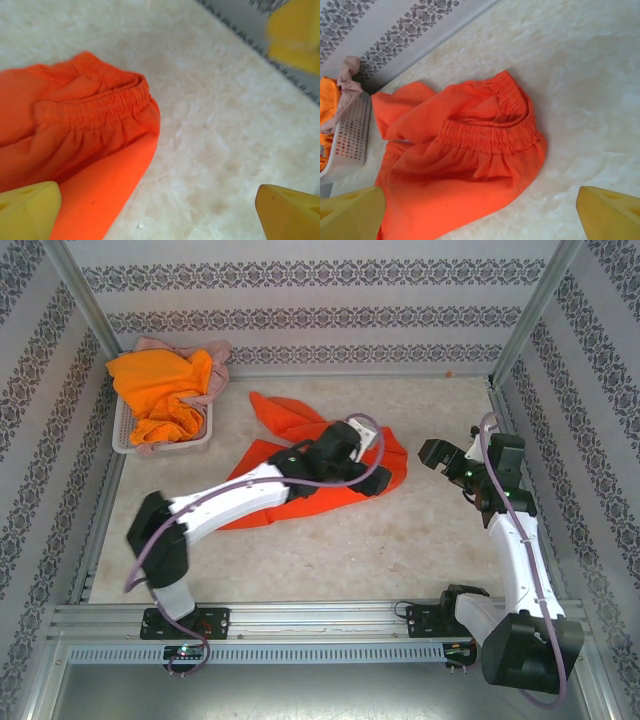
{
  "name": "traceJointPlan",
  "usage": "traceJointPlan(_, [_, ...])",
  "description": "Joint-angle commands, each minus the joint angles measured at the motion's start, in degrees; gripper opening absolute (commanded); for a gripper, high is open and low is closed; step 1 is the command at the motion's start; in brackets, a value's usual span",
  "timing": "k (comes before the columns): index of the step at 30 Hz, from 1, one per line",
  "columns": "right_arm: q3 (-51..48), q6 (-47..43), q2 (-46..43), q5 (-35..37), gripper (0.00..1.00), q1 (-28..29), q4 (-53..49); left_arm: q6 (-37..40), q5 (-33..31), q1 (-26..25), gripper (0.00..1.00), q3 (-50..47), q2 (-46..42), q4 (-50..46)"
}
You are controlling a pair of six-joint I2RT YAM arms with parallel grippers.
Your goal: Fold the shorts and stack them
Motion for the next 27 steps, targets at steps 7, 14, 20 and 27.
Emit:
traceJointPlan(7, [6.25,-7.78,7.65,10.61,0.98,14.69,-2.75,-8.44,2.81,14.94,1.0,-22.1,-24.32,3.91])
traceJointPlan(14, [22.14,-13.47,26.23,23.01,0.98,24.84,-8.76,-16.0,-2.07,22.99,0.97,-40.86,-36.95,5.78])
traceJointPlan(20, [33.86,-8.32,40.06,30.86,0.92,31.21,-12.89,-22.73,-5.61,25.58,0.94,-51.19,-44.37,6.81])
traceJointPlan(27, [44.63,-2.94,52.93,37.35,0.82,34.11,-19.2,-28.26,-9.47,27.2,0.92,-54.61,-47.07,4.49])
